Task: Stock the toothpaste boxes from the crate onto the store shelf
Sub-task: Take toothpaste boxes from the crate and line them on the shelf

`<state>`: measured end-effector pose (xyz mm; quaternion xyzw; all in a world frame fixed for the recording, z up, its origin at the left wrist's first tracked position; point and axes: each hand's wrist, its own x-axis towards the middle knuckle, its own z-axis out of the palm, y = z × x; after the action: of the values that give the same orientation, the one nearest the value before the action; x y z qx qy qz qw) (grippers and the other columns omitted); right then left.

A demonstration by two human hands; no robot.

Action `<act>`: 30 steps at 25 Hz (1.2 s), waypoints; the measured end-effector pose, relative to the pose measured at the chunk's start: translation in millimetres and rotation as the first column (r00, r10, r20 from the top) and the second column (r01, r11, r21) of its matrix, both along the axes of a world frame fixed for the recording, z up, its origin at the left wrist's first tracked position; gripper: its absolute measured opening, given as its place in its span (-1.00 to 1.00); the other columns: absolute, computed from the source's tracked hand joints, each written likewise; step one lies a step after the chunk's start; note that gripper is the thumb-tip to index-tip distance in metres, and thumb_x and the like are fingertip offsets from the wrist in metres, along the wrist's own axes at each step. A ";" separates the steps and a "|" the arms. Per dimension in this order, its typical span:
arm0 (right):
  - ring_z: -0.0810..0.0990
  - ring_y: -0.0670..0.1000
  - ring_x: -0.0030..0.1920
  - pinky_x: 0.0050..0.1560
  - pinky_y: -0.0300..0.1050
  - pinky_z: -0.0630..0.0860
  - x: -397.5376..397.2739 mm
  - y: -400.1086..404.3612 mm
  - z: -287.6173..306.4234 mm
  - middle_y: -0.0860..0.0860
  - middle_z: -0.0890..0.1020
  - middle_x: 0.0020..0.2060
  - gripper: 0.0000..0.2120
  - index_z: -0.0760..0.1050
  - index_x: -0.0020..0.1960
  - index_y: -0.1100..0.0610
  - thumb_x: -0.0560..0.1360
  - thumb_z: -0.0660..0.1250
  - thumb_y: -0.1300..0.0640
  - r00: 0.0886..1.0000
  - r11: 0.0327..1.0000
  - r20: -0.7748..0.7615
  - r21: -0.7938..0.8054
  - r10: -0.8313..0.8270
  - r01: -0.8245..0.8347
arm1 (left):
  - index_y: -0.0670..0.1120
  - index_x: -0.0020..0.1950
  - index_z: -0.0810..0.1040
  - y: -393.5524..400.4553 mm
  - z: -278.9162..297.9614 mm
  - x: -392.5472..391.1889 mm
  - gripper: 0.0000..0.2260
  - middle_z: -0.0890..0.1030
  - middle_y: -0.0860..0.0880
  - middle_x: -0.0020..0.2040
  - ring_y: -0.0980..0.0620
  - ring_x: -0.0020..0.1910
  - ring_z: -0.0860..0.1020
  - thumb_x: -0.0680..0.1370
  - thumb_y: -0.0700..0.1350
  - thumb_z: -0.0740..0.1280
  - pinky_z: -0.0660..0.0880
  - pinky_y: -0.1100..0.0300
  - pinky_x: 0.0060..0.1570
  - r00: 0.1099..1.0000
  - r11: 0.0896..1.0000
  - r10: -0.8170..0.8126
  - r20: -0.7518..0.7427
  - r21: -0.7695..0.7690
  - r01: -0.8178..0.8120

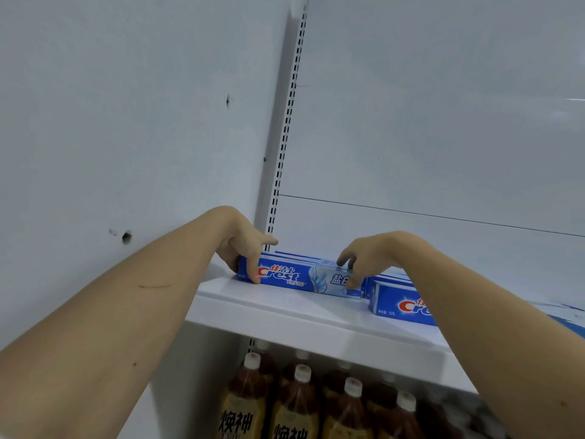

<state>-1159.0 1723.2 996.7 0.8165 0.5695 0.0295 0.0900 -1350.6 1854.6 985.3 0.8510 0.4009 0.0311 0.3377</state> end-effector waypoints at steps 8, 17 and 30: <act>0.48 0.12 0.30 0.32 0.14 0.43 30.7 36.3 4.0 -0.02 0.48 0.36 -0.38 0.39 0.45 -0.04 0.44 0.44 -0.14 0.976 0.996 0.207 -0.044 -0.065 0.075 | -0.03 0.61 0.09 36.6 3.5 60.4 -0.16 0.32 -0.08 0.47 -0.13 0.34 0.46 0.46 -0.21 0.51 0.49 0.01 0.29 0.943 0.921 0.023 -0.332 0.373 0.109; 0.50 0.06 0.30 0.30 0.07 0.48 68.8 23.7 5.5 0.00 0.48 0.37 -0.38 0.37 0.44 0.02 0.50 0.27 -0.29 0.937 0.970 -0.344 0.199 -0.062 0.137 | -0.08 0.60 -0.03 72.9 17.3 78.9 0.18 0.20 -0.25 0.54 -0.24 0.39 0.41 0.18 0.49 0.35 0.38 -0.15 0.37 0.993 0.979 0.111 0.030 -0.178 -0.104; 0.46 0.04 0.09 0.09 -0.08 0.36 57.5 15.3 -2.7 0.12 0.51 0.25 -0.62 0.40 0.29 0.17 0.69 -0.02 -0.05 0.926 0.964 -0.322 0.111 -0.196 0.243 | -0.18 0.21 0.44 96.4 -14.6 91.4 -0.34 0.68 -0.14 0.04 -0.04 0.02 0.65 0.48 0.39 0.18 0.56 0.18 -0.09 0.952 0.952 0.238 0.191 -0.240 -0.190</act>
<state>-1101.5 1738.5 993.9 0.8742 0.4775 -0.0661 -0.0584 -1259.2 1951.0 970.7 0.7513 0.4529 0.1167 0.4657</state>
